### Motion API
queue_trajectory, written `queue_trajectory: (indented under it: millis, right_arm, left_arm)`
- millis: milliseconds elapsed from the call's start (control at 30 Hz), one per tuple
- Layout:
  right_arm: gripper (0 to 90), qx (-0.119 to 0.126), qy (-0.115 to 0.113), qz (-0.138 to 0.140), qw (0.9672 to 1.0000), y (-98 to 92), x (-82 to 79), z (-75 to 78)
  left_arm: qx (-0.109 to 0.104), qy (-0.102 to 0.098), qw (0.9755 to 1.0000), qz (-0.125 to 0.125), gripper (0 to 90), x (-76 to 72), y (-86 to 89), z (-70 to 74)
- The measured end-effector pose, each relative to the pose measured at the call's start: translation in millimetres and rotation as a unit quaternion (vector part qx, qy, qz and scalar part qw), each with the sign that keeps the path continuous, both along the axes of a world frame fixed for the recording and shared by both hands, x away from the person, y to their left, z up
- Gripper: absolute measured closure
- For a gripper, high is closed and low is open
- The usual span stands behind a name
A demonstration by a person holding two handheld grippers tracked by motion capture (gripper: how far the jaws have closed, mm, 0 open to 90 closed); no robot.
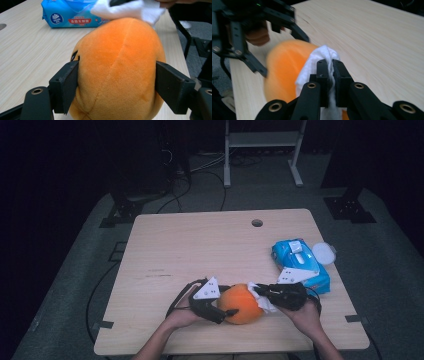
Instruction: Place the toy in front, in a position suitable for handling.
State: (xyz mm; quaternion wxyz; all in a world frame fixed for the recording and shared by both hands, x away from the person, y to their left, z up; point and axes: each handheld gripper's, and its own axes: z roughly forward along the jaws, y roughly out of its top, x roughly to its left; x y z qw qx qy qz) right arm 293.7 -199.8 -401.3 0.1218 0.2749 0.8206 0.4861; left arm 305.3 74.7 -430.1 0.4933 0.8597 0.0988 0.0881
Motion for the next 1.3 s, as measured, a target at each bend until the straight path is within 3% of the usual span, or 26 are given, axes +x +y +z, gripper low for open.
queue_trajectory:
  millis: [167,233,400,467,567,600,667,767,867,933,1033,1100,1167,1233,1267,1300]
  right_arm:
    - [83.4,0.013,-0.017,0.016,0.9996,12.8,-5.5,8.0]
    - [83.4,0.003,-0.023,0.015,0.9996,12.9,-5.8,9.7]
    - [83.3,0.003,0.002,-0.018,0.9998,-13.5,1.9,-3.0]
    - [83.4,0.009,0.006,-0.022,0.9997,-16.2,2.4,-3.8]
    - [83.4,0.009,-0.009,-0.021,0.9997,-11.1,-0.5,1.8]
    - [83.4,0.035,-0.010,0.003,0.9993,-4.6,-4.1,9.4]
    - [83.3,0.046,-0.016,0.019,0.9986,2.4,-7.9,13.9]
    - [83.4,0.030,-0.025,0.019,0.9991,7.2,-9.3,12.7]
    - [83.4,0.033,-0.007,0.007,0.9994,-0.6,-2.7,4.3]
    - [83.3,0.042,0.006,0.003,0.9991,-3.2,0.0,-0.1]
    - [83.3,0.040,-0.004,0.003,0.9992,0.7,-1.7,2.4]
    - [83.3,0.030,-0.021,0.009,0.9993,9.5,-4.9,6.6]
    - [83.4,0.022,-0.019,0.008,0.9996,10.7,-4.3,2.0]
    - [83.4,0.018,-0.018,0.005,0.9997,10.5,-4.4,0.4]
    - [83.4,0.018,-0.017,0.000,0.9997,8.0,-3.8,-2.0]
    - [83.4,0.018,-0.016,-0.003,0.9997,7.0,-3.6,-1.9]
  left_arm:
    - [-0.005,0.008,0.9996,0.026,23.9,-2.2,-7.9,0.7]
    - [-0.007,0.004,0.9996,0.029,27.5,-3.4,-7.4,2.8]
    - [-0.039,0.020,0.9987,0.025,33.8,-0.9,0.6,8.2]
    - [-0.042,0.024,0.9986,0.023,36.1,-0.3,0.5,8.4]
    - [-0.054,0.036,0.9975,0.025,38.2,1.7,-0.3,11.7]
    - [-0.068,0.047,0.9962,0.026,39.0,2.9,1.3,14.6]
    - [-0.073,0.051,0.9956,0.028,39.3,2.8,1.9,16.3]
    - [-0.068,0.043,0.9963,0.030,40.1,0.9,4.1,22.0]
    - [-0.063,0.035,0.9967,0.037,39.9,0.6,7.7,26.3]
    - [-0.059,0.035,0.9969,0.040,38.4,0.9,6.7,25.4]
    - [-0.059,0.036,0.9969,0.039,34.4,0.3,1.4,22.8]
    - [-0.053,0.033,0.9970,0.045,27.3,0.7,-2.7,22.8]
    - [-0.053,0.036,0.9971,0.040,20.2,2.1,-1.7,22.9]
    - [-0.065,0.042,0.9964,0.035,18.3,5.0,3.0,22.2]
    - [-0.077,0.058,0.9950,0.026,14.0,10.4,10.7,19.5]
    - [-0.080,0.062,0.9945,0.026,13.0,12.6,14.2,17.9]
